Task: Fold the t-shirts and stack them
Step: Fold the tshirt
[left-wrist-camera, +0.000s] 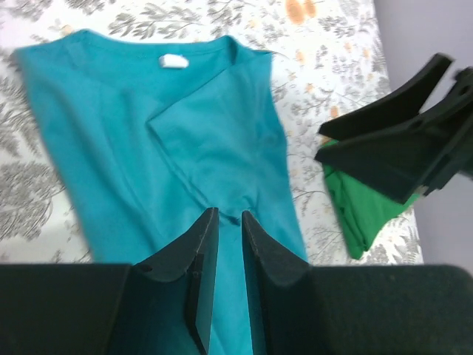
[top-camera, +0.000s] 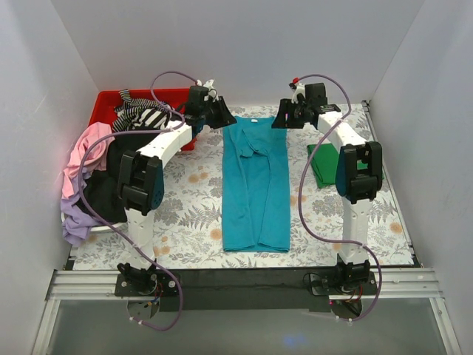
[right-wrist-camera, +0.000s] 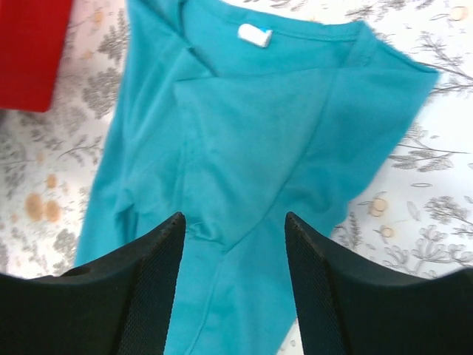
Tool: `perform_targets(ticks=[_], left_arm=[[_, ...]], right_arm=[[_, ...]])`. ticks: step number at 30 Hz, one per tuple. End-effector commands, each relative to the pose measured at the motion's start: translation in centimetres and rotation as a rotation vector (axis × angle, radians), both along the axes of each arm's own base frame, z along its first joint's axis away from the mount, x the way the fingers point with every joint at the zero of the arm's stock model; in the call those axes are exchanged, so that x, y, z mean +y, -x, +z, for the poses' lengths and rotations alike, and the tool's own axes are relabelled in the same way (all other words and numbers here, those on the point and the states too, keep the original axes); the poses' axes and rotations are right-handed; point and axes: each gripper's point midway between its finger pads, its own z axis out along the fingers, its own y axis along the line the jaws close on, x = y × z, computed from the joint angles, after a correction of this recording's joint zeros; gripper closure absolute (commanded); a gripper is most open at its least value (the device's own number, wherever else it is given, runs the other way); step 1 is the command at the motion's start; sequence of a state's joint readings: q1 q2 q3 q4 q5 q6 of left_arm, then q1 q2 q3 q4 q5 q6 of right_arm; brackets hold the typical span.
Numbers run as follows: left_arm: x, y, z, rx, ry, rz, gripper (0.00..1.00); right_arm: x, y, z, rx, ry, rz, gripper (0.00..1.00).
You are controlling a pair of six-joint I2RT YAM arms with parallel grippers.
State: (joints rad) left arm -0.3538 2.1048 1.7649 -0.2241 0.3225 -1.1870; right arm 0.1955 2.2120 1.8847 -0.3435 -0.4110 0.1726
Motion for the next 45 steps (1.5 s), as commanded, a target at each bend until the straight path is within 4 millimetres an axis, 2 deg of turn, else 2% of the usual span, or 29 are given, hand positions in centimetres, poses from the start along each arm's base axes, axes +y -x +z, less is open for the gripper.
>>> perform_targets(ticks=[1,4,8,13,15,19,21,22,24,25,26,27,29,30,31,33,36,39,45], left_arm=[[-1.7,-0.4,0.6,-0.012,0.05,-0.071,0.82],[-1.7,-1.1,0.3,-0.008,0.05,-0.045,0.82],[-1.6,-1.3,-1.1,0.016,0.041,-0.036,0.82],[-1.3,-1.1,-1.8,0.024,0.025,-0.027,0.82],[-1.1,-1.0,-1.9,0.022,0.017,-0.023,0.82],[-1.3,-1.2,-2.5,0.032,0.023,-0.029,0.82],[-2.0,-1.4,-2.1,0.029,0.05,-0.05,0.81],[-2.3,-1.6,-3.3,0.05,0.05,-0.059,0.81],[-3.0,-1.6,-3.8,0.065,0.073,-0.092,0.81],[-3.4,-1.8,-3.4,0.056,0.089,-0.111,0.81],[-3.7,-1.9,-4.8,0.084,0.095,-0.122,0.81],[-3.9,-1.7,-4.9,0.103,0.103,-0.129,0.81],[-4.0,-1.7,-5.5,0.113,0.108,-0.128,0.81],[-3.9,-1.8,-5.6,0.117,0.11,-0.123,0.81],[-3.9,-1.5,-5.9,0.125,0.111,-0.125,0.81],[-4.0,-1.5,-5.6,0.118,0.118,-0.125,0.81],[-3.8,-1.7,-5.7,0.111,0.11,-0.117,0.82],[-3.8,-1.6,-5.6,0.106,0.109,-0.124,0.81],[-3.6,-1.3,-6.3,0.121,0.099,-0.119,0.81]], right_arm=[[2.1,2.0,0.6,0.024,-0.085,0.097,0.39],[4.5,3.8,-0.2,0.088,-0.151,0.157,0.41],[7.1,5.4,-1.2,0.156,-0.22,0.197,0.45],[9.0,6.7,-2.1,0.198,-0.25,0.225,0.47],[9.5,6.9,-3.1,0.213,-0.238,0.224,0.47],[9.4,5.5,-3.9,0.158,-0.17,0.189,0.47],[8.8,4.7,-4.2,0.123,-0.118,0.17,0.46],[8.4,4.5,-4.3,0.12,-0.097,0.155,0.46],[7.8,4.4,-4.4,0.1,-0.057,0.145,0.46],[7.3,4.2,-3.9,0.073,-0.029,0.132,0.45],[7.1,4.1,-3.8,0.061,-0.017,0.128,0.44],[6.9,3.9,-3.6,0.049,-0.007,0.125,0.44],[6.9,3.6,-3.8,0.046,0.006,0.129,0.44],[7.0,3.0,-3.1,0.032,0.006,0.13,0.44],[7.1,2.8,-3.9,0.042,0.022,0.133,0.44],[7.2,2.4,-3.9,0.044,0.038,0.137,0.44],[6.9,2.0,-4.8,0.029,0.102,0.133,0.44],[6.7,2.1,-5.8,0.035,0.151,0.138,0.45],[6.0,3.6,-7.3,0.05,0.232,0.168,0.45]])
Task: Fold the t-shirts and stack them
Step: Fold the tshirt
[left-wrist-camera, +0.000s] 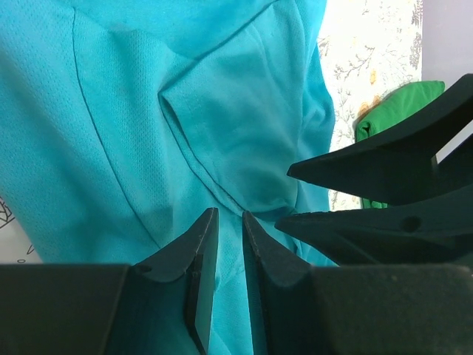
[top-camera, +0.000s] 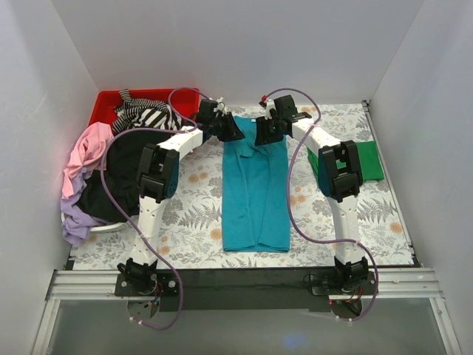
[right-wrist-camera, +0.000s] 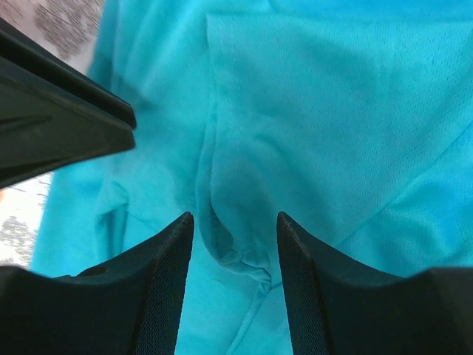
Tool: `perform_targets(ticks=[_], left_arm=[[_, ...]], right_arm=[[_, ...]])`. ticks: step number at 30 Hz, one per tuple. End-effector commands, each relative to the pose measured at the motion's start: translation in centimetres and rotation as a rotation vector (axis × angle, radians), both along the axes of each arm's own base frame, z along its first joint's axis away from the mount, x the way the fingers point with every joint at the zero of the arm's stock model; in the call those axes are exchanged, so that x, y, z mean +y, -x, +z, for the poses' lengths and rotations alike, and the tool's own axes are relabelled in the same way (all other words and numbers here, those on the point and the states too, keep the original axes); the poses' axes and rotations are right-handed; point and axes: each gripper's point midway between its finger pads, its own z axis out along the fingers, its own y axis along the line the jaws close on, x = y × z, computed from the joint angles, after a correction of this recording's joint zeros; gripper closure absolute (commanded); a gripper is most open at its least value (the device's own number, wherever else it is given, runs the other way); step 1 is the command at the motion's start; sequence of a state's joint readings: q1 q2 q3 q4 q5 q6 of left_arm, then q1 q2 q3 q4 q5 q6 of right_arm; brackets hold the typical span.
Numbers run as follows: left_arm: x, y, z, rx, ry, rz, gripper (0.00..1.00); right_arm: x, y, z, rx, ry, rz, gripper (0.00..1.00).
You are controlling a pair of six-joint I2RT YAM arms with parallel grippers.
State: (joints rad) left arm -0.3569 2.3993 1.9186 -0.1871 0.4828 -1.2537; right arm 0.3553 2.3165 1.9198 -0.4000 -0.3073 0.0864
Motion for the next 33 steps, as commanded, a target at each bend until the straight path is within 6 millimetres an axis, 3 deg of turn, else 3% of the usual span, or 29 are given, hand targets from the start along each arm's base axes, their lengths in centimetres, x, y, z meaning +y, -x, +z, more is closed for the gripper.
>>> perform_targets(ticks=[1,4,7,13,17,20,23,33], left_arm=[[0.0,0.2,2.9,-0.047,0.018,-0.012,0.81],[-0.1,0.3,2.7,-0.039,0.021,-0.016,0.81],[-0.2,0.3,2.8,-0.041,0.022,-0.015,0.81],[-0.1,0.4,2.5,-0.035,0.02,-0.017,0.81],[0.1,0.6,2.1,-0.029,0.014,-0.016,0.81],[0.1,0.6,2.2,-0.028,0.014,-0.014,0.81],[0.3,0.6,2.3,-0.032,0.01,-0.007,0.81],[0.7,0.6,2.4,-0.038,-0.007,0.013,0.81]], right_arm=[[-0.6,0.9,-1.4,-0.005,0.091,0.031,0.45],[-1.0,1.0,-1.7,-0.008,0.123,0.028,0.46],[-1.0,0.9,-1.8,-0.01,0.129,0.025,0.55],[-0.8,0.8,-1.8,-0.005,0.13,0.026,0.74],[-0.5,0.9,-1.7,-0.004,0.12,0.037,0.92],[-0.2,0.8,-1.2,-0.01,0.099,0.045,0.99],[0.1,0.9,-0.4,-0.021,0.079,0.052,0.99],[0.7,0.9,5.5,-0.129,0.006,0.053,0.99]])
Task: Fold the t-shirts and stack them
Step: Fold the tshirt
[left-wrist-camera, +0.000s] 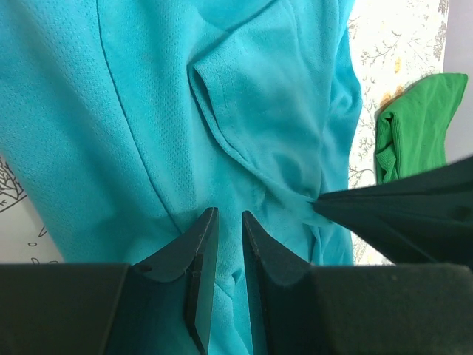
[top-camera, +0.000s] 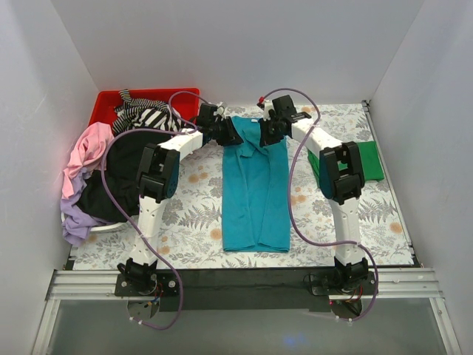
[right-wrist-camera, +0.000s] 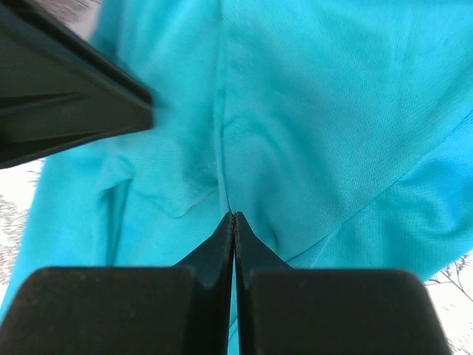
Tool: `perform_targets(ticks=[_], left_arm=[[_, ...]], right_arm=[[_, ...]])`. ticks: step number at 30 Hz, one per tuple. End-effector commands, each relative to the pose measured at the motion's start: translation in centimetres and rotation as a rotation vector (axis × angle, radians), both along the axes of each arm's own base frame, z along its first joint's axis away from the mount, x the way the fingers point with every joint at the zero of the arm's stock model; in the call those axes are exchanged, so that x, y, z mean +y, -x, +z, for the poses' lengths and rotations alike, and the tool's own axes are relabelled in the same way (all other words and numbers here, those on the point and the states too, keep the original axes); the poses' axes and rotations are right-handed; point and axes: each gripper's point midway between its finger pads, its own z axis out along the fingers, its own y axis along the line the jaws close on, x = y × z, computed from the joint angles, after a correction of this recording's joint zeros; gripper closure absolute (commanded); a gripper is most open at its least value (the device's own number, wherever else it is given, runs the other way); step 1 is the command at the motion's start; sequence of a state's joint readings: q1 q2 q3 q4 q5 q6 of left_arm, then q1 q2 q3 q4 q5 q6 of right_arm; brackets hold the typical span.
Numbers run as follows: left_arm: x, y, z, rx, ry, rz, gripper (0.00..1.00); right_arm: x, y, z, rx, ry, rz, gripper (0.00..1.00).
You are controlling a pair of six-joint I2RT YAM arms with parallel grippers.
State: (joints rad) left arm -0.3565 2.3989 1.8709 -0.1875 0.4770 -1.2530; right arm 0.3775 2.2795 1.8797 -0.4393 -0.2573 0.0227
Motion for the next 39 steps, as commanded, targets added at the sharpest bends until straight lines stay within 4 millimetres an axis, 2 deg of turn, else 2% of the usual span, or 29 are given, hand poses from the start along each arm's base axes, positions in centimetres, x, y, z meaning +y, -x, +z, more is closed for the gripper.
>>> perform_targets(ticks=[1,7,12,13,15,16,21,23,25,28,29,33,39], left_arm=[[0.3,-0.4,4.4,-0.082,0.014,0.011,0.81],[0.8,-1.1,5.1,-0.104,-0.004,0.052,0.82],[2.3,-1.8,6.2,-0.131,-0.04,0.139,0.82],[3.0,-2.3,7.4,-0.161,-0.046,0.18,0.81],[3.7,-2.2,7.5,-0.172,-0.052,0.205,0.81],[3.9,-2.3,8.9,-0.201,-0.04,0.218,0.81],[4.5,-2.4,10.2,-0.234,-0.025,0.231,0.8],[4.5,-2.4,10.0,-0.226,-0.021,0.222,0.8],[4.2,-2.2,10.0,-0.22,-0.007,0.2,0.8],[4.0,-1.9,9.8,-0.209,0.0,0.182,0.8],[4.0,-1.9,9.6,-0.204,0.001,0.176,0.8],[4.0,-1.8,9.7,-0.206,0.001,0.177,0.8],[4.6,-2.0,10.1,-0.226,-0.019,0.193,0.8]], right_arm=[[1.2,-0.6,5.9,-0.118,-0.08,0.024,0.99],[1.9,0.4,6.5,-0.103,-0.113,0.043,0.99],[2.7,1.7,5.7,-0.072,-0.116,0.071,0.99],[2.7,2.0,5.3,-0.065,-0.112,0.074,0.99],[3.0,2.4,5.1,-0.054,-0.113,0.086,0.99],[3.1,2.7,4.8,-0.049,-0.11,0.088,0.99],[3.3,3.5,4.0,-0.021,-0.095,0.094,0.99],[3.2,3.8,3.7,-0.008,-0.095,0.088,0.71],[3.0,3.7,3.1,-0.002,-0.077,0.075,0.52],[2.4,3.2,3.4,-0.028,-0.049,0.049,0.49],[2.1,2.9,4.1,-0.05,-0.037,0.037,0.49],[2.9,2.2,6.2,-0.079,-0.081,0.047,0.47],[4.1,1.7,5.8,-0.055,-0.123,0.057,0.48]])
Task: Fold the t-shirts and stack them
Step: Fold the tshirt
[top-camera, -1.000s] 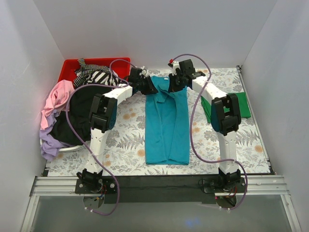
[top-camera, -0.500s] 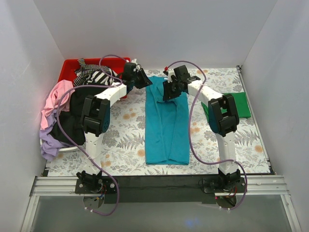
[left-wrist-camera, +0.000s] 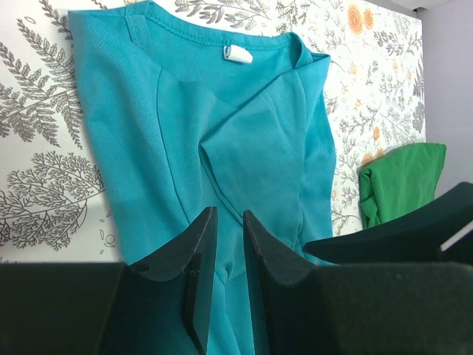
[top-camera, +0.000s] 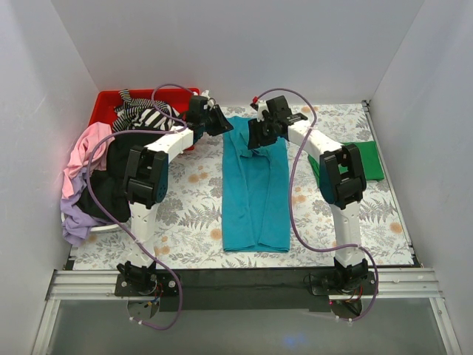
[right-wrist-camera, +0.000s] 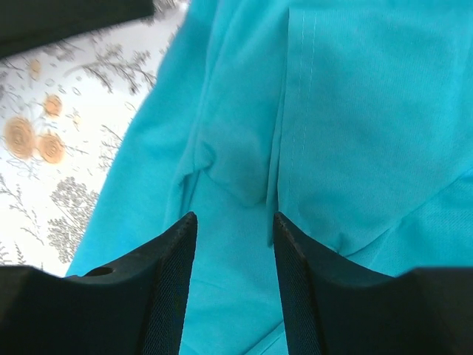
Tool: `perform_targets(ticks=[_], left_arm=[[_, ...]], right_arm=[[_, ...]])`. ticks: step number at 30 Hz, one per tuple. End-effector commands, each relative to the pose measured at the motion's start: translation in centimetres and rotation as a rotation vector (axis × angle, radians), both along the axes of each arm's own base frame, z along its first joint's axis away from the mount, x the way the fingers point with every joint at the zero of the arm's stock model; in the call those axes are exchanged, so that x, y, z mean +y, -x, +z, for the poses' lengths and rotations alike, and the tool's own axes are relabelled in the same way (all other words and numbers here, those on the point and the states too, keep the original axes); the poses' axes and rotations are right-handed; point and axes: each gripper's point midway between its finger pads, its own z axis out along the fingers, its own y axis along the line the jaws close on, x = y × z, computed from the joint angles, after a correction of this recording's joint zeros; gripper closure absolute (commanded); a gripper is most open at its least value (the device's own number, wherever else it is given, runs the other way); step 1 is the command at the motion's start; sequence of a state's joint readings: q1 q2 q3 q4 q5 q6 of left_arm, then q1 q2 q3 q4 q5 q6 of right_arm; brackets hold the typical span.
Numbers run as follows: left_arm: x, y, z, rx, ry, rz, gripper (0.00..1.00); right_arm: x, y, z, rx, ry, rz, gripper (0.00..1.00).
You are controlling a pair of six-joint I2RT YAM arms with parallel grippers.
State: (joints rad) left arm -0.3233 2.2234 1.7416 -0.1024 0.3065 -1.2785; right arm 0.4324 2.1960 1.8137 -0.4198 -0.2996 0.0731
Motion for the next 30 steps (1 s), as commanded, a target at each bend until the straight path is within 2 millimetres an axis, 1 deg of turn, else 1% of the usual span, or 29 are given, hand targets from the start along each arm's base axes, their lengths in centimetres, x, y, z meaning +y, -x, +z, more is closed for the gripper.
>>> perform_targets(ticks=[1,4,5,7,8,9,10,11,12,13,14,15,16,17,18,20,22,23,26,30], left_arm=[[0.7,-0.2,4.9,-0.109,0.004,0.014,0.8],[0.9,-0.7,4.9,-0.119,-0.003,0.02,0.8],[1.4,-1.0,4.3,-0.108,-0.01,0.04,0.8],[1.6,-1.4,4.2,-0.106,-0.003,0.06,0.8],[1.8,-1.7,3.6,-0.099,-0.005,0.066,0.8],[2.0,-2.0,3.4,-0.091,-0.002,0.077,0.8],[1.9,-2.2,3.7,-0.091,0.004,0.079,0.8],[2.1,-2.4,3.7,-0.089,0.008,0.08,0.8],[2.0,-2.3,3.4,-0.08,0.014,0.069,0.8],[1.9,-2.4,3.5,-0.082,0.017,0.067,0.8],[2.0,-2.4,3.6,-0.082,0.017,0.065,0.8],[2.0,-2.3,3.7,-0.083,0.017,0.063,0.8],[2.0,-2.2,3.6,-0.083,0.014,0.061,0.8],[2.1,-2.2,3.6,-0.084,0.014,0.06,0.8],[2.1,-2.2,3.7,-0.084,0.017,0.057,0.8],[2.1,-2.1,3.7,-0.082,0.02,0.05,0.8],[2.0,-2.0,3.8,-0.08,0.026,0.045,0.8],[2.0,-2.0,3.7,-0.078,0.028,0.045,0.8],[1.8,-1.7,3.7,-0.075,0.033,0.03,0.8],[1.7,-1.5,3.4,-0.068,0.031,0.021,0.8]], right_arm=[[1.4,-1.7,3.9,-0.082,-0.073,0.012,0.48],[2.1,-2.6,3.6,-0.084,-0.09,0.017,0.49],[2.5,-3.5,3.7,-0.095,-0.1,0.016,0.49],[3.1,-4.1,3.4,-0.081,-0.121,0.022,0.49],[3.8,-4.4,2.9,-0.067,-0.139,0.033,0.49],[4.2,-4.5,2.7,-0.056,-0.157,0.038,0.49],[4.6,-4.4,2.5,-0.031,-0.178,0.032,0.49],[4.9,-4.3,1.8,0.003,-0.195,0.034,0.51],[5.1,-4.0,1.7,0.02,-0.206,0.04,0.53],[5.1,-3.7,1.5,0.031,-0.21,0.042,0.54],[4.8,-3.5,1.8,0.034,-0.21,0.018,0.54],[4.5,-2.9,1.0,0.057,-0.196,0.006,0.54],[4.2,-2.6,0.8,0.06,-0.192,0.0,0.54],[3.9,-2.6,1.5,0.047,-0.191,-0.005,0.54],[3.8,-2.6,1.5,0.042,-0.186,-0.013,0.54],[3.4,-2.8,0.6,0.042,-0.178,-0.019,0.54],[3.4,-3.3,0.3,0.047,-0.19,-0.02,0.54],[3.2,-3.7,-0.6,0.06,-0.188,-0.027,0.54],[2.9,-4.0,-2.0,0.1,-0.173,-0.066,0.54],[2.4,-3.3,-2.4,0.123,-0.168,-0.075,0.54]])
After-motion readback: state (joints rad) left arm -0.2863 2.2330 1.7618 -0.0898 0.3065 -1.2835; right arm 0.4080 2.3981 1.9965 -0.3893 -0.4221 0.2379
